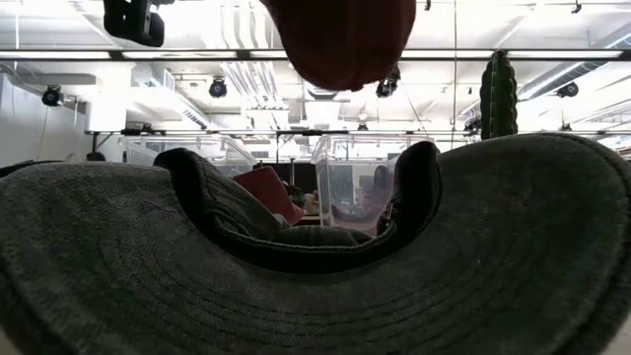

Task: Pick & Place hat
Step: Put the right red cap into the right transparent bin

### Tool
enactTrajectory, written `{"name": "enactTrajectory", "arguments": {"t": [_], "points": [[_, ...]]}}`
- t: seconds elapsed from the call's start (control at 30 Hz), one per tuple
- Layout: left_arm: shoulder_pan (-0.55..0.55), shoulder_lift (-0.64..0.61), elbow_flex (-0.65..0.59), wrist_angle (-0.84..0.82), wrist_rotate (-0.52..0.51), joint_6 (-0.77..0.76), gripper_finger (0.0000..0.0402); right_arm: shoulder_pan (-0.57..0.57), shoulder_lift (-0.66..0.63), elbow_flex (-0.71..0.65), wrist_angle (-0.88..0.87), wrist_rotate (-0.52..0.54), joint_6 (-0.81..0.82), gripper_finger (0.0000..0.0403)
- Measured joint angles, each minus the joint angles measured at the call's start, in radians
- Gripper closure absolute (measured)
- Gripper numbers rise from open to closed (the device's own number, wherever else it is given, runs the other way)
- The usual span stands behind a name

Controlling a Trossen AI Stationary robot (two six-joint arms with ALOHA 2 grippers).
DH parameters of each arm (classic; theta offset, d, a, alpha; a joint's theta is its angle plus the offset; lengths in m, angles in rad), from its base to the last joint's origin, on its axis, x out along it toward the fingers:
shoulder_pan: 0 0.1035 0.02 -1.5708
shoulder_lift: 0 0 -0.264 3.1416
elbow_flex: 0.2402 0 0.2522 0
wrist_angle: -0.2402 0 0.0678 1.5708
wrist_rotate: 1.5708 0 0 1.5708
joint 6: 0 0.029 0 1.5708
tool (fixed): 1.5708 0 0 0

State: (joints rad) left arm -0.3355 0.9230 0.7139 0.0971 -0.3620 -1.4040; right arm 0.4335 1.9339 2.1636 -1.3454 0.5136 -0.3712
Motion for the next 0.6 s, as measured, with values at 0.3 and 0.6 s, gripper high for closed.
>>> {"name": "enactTrajectory", "arguments": {"t": [0.3, 0.6], "points": [[0.002, 0.022, 0.0, -0.004, 0.034, -0.006, 0.0336, 0.0, 0.0, -0.003, 0.002, 0.0, 0.016, 0.039], [0.008, 0.013, -0.002, -0.014, 0.017, -0.009, 0.0393, -0.001, -0.002, 0.006, 0.015, 0.001, 0.232, 0.0382]]}}
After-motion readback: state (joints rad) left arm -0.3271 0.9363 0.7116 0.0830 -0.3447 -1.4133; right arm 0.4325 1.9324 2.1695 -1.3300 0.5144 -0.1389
